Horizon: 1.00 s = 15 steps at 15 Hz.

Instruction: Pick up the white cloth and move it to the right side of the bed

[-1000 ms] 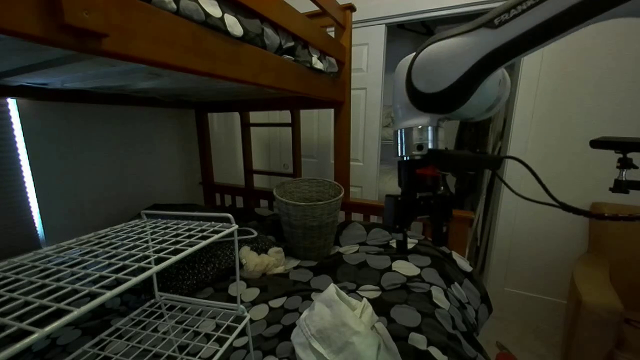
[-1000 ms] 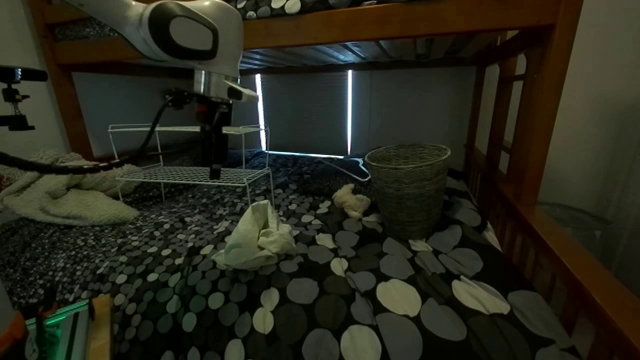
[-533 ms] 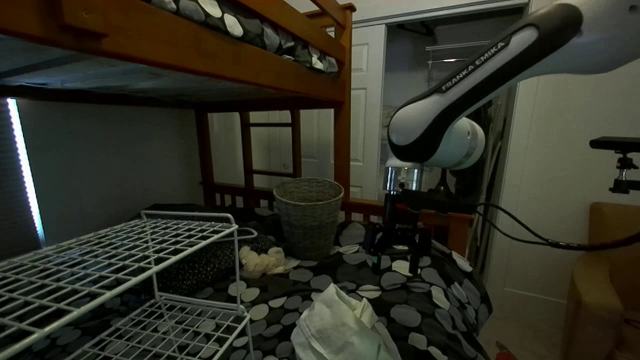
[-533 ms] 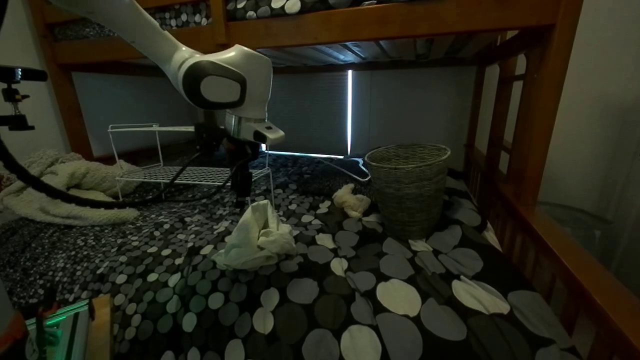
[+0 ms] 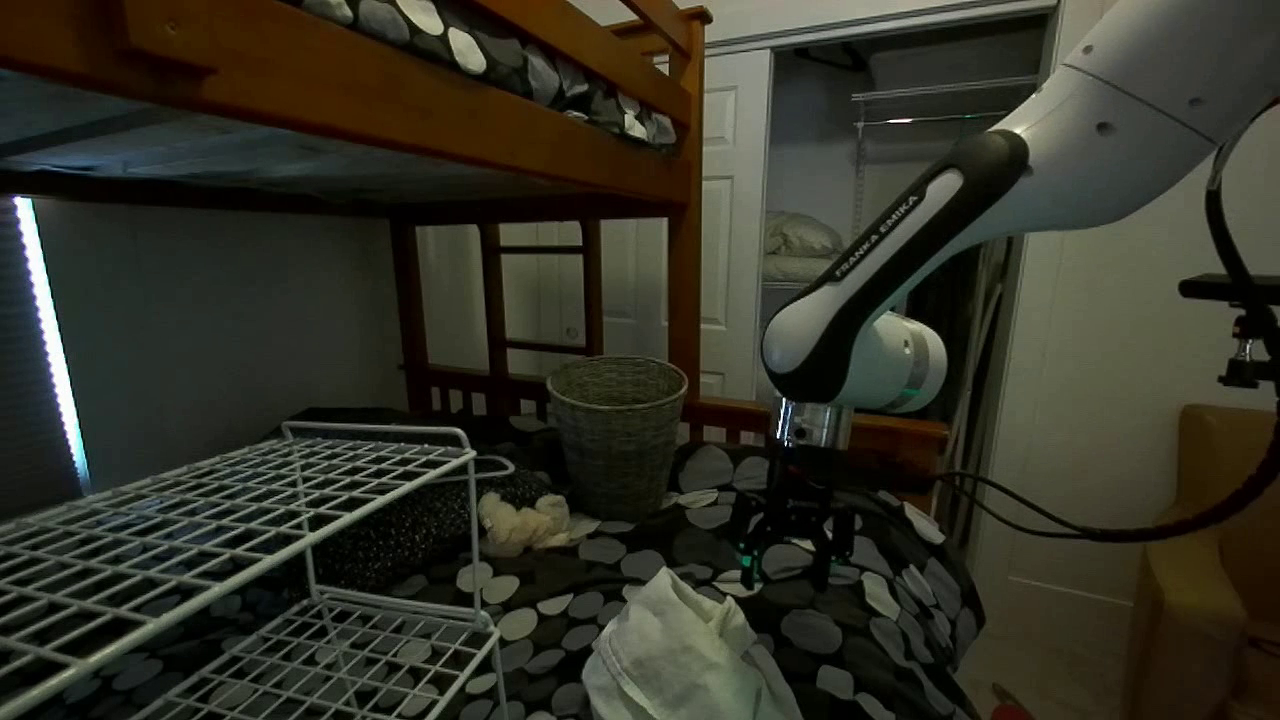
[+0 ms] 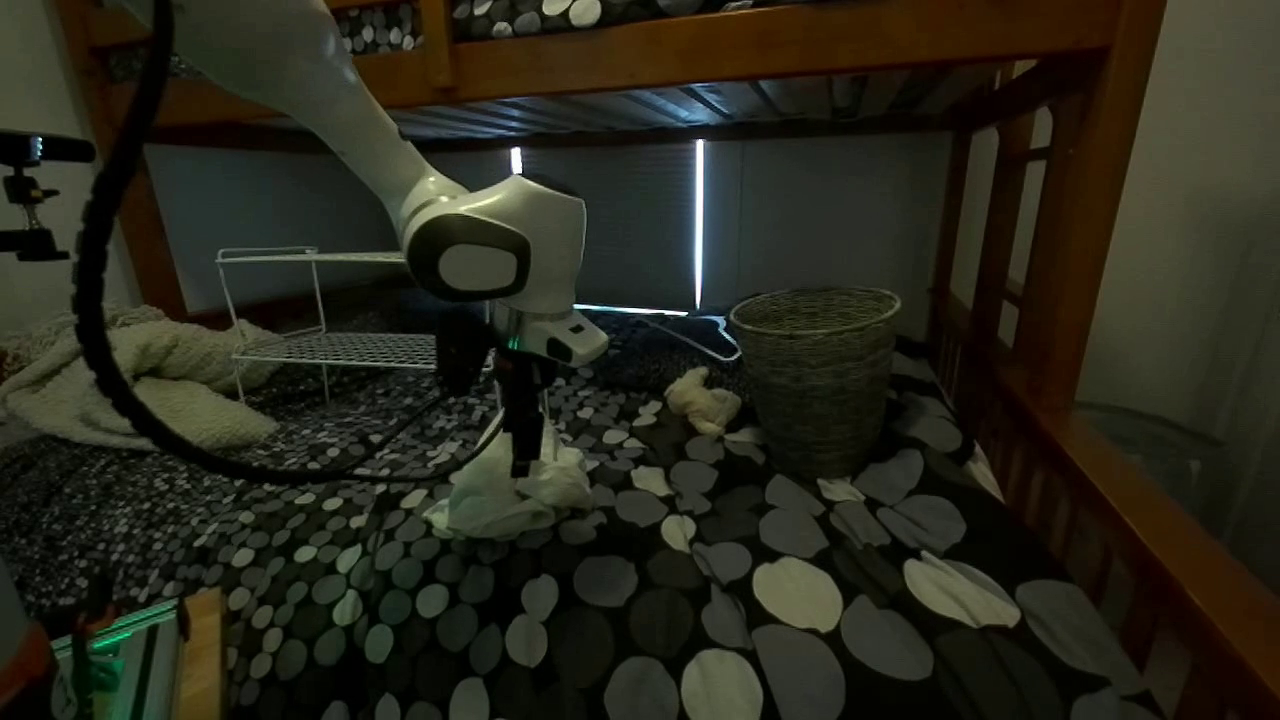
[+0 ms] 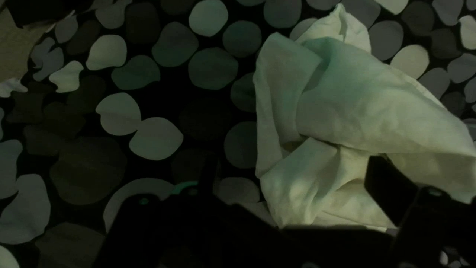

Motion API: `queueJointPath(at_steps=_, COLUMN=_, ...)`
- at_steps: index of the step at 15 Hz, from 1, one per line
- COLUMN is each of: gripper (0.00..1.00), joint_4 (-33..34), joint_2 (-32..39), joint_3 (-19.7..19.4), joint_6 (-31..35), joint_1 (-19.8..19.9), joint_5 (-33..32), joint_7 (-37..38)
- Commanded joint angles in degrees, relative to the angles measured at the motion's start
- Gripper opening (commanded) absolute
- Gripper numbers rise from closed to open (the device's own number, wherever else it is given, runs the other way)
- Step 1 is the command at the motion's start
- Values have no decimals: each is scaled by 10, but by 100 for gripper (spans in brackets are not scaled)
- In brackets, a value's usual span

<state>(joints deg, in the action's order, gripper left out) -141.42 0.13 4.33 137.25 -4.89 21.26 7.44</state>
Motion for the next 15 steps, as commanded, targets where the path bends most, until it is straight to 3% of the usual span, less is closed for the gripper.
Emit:
queueJointPath(at_steps=1, gripper=100, joint_4=2, joint_2=4, joint_3=0, joint_6=-1, joint_1=2, joint_5=0, joint_7=-1)
queueJointPath(at_steps=5, gripper=100, joint_4=5, joint_2=4, joint_3=0, joint_6=-1, joint_1=2, joint_5=0, joint_7=-1)
queueJointPath(at_steps=15, gripper=100, joint_4=77, joint_2=126, joint_3=5, joint_6=38, joint_1=23, joint_5=113, joint_7=-24)
